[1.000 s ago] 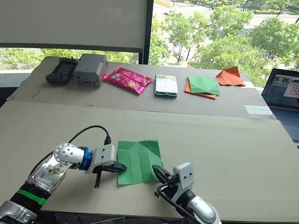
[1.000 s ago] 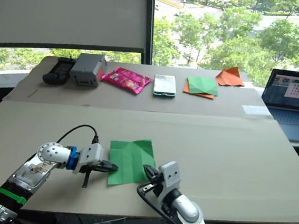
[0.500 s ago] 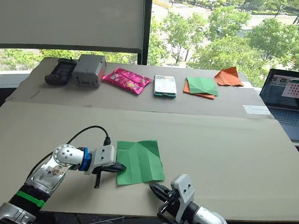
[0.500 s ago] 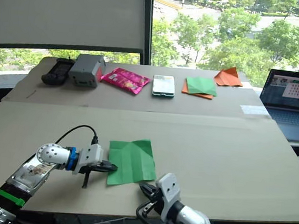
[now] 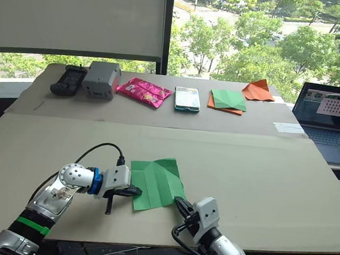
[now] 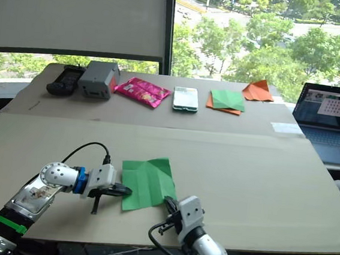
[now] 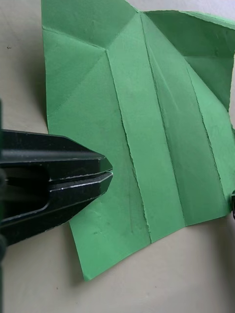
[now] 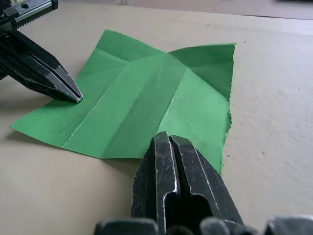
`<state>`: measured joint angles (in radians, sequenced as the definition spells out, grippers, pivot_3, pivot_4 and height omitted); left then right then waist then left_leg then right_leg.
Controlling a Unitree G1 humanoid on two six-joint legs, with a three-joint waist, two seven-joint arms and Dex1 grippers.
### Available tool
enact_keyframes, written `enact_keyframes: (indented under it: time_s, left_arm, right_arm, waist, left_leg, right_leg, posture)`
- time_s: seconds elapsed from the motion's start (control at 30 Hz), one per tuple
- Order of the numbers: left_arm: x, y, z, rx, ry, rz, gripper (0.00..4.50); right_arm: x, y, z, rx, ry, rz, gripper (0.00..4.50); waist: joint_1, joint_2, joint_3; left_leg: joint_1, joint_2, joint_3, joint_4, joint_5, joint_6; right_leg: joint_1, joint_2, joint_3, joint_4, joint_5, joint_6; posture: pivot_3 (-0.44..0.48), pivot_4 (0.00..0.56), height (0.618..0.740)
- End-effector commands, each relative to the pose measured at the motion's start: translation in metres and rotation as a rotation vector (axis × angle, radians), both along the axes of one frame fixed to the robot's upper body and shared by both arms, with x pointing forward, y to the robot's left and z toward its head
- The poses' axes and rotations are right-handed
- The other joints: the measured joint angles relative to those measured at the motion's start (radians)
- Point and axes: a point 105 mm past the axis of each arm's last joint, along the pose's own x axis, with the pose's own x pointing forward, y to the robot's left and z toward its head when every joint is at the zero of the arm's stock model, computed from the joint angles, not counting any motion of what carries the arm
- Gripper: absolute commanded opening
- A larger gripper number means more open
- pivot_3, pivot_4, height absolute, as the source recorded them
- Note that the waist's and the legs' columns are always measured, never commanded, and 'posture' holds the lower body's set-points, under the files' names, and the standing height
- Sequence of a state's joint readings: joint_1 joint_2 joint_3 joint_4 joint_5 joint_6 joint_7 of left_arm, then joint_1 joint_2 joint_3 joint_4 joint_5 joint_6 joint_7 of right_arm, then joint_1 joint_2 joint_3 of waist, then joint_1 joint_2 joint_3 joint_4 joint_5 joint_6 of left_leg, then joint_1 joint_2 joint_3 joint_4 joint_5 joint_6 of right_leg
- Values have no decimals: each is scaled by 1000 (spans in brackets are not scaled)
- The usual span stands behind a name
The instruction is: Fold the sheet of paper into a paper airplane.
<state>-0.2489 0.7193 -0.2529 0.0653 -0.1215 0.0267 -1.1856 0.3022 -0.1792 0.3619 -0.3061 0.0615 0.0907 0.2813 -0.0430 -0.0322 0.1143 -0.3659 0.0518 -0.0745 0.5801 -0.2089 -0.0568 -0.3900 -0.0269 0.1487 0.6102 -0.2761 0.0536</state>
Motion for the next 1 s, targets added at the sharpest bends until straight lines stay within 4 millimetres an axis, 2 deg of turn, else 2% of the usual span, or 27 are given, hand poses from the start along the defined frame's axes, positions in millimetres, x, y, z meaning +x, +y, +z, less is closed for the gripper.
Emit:
enact_keyframes:
  time_s: [0.03,0.13,0.2,0.4,0.57,0.67,0.77,0.83,1.0]
  left_arm:
    - [-2,8,-10,53,34,14,0]
    - [0,9,-9,55,31,13,0]
    - [1,8,-9,56,28,11,0]
    - [2,7,-9,54,27,6,0]
    - [1,4,-10,51,28,0,0]
    - [1,4,-10,52,28,0,0]
    - [1,3,-10,51,30,-4,0]
    - [1,3,-10,51,30,-6,0]
    - [0,1,-10,48,32,-9,0]
  right_arm:
    - [-4,-10,-24,-21,98,-44,78]
    - [-22,-5,-16,6,112,71,78]
    - [-36,0,-21,-27,153,152,78]
    - [-31,-8,-37,-83,218,86,78]
    - [-29,-15,-49,-102,289,7,78]
    - [-35,-17,-46,-96,294,15,78]
    - [-50,-9,-34,-67,286,109,78]
    - [-57,-7,-35,-79,306,138,78]
    - [-52,-13,-41,-135,361,72,78]
  waist:
    - [0,0,0]
    - [4,1,-1]
    - [7,4,-3]
    - [4,4,-5]
    - [5,-1,-7]
    - [6,-1,-7]
    - [11,3,-8]
    - [13,4,-9]
    - [15,4,-9]
  left_leg:
    - [0,0,0,0,0,0]
    - [1,0,0,0,0,0]
    - [-1,-1,0,1,2,2]
    - [-1,-1,1,1,4,7]
    - [0,-1,0,1,1,2]
    - [0,-1,0,1,0,0]
    - [-1,-1,0,1,0,0]
    - [-1,-2,1,1,1,1]
    - [-1,-1,1,1,3,5]
  right_leg:
    - [0,0,0,1,0,0]
    - [0,0,0,1,0,0]
    - [1,-1,0,1,0,0]
    - [2,-1,1,1,-3,0]
    - [2,-1,0,0,-3,0]
    - [2,-1,0,0,-3,0]
    - [2,-1,0,0,-3,0]
    - [2,-2,1,0,-4,0]
    - [2,-1,0,0,-5,0]
  posture:
    - [0,150,740]
    - [0,150,740]
    - [0,150,740]
    - [0,150,740]
    - [0,150,740]
    - [0,150,740]
    - [0,150,740]
    - [0,150,740]
    - [0,150,740]
